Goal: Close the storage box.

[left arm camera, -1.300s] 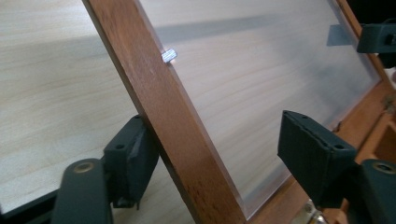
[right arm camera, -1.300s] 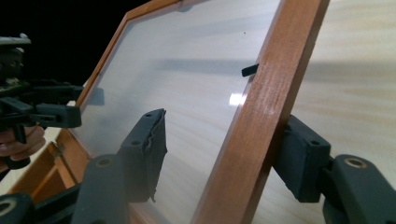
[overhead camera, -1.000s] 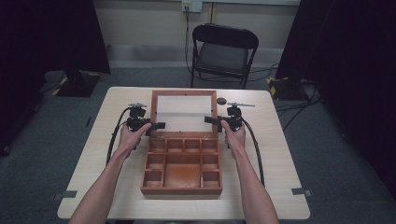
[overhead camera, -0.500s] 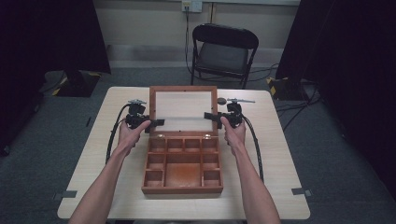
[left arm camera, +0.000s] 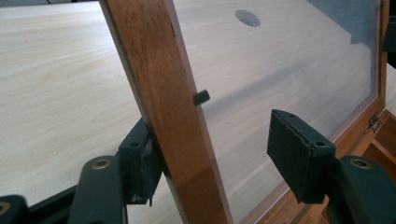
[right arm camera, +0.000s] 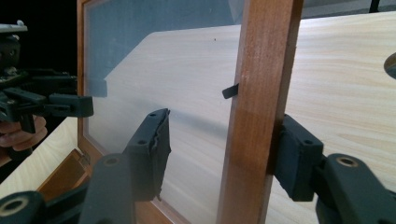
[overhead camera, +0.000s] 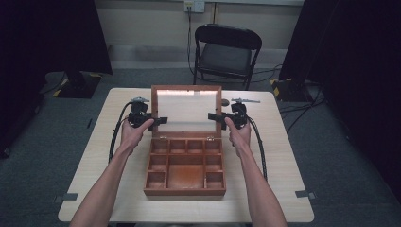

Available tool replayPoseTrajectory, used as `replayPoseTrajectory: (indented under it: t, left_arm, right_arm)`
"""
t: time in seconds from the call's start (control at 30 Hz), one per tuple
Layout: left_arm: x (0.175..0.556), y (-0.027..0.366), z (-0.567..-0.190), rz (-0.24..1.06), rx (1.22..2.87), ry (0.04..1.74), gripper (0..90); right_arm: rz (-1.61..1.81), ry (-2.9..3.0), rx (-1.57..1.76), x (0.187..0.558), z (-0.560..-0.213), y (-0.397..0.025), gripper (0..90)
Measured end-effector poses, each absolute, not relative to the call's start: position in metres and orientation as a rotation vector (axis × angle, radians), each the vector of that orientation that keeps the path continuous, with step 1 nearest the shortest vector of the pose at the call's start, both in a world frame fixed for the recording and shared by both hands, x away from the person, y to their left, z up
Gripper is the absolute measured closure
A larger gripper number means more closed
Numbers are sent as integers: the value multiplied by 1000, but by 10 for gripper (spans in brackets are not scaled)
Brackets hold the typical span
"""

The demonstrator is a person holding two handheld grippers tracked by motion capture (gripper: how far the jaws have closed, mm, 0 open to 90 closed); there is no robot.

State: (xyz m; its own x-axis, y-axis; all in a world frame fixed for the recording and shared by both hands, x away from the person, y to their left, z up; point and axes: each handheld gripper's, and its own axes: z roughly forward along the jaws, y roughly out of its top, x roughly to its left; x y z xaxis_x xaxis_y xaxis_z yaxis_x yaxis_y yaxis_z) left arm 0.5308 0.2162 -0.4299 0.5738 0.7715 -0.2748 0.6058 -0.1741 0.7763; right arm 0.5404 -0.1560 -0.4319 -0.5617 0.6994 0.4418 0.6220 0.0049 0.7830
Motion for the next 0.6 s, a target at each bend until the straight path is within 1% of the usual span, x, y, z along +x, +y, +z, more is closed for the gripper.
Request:
replayPoseTrajectory:
  t: [0.23, 0.33, 0.6]
  left_arm:
    - [527, 216, -423, 261, 1870, 1097, 391]
    - [526, 213, -419, 296, 1877, 1096, 378]
    - [523, 216, -416, 298, 1854, 1075, 393]
  right_arm:
    - [1627, 2188, 1401, 536, -425, -157, 435]
    - [1617, 2189, 1390, 535, -422, -157, 443]
    - [1615, 2195, 1353, 532, -417, -159, 469]
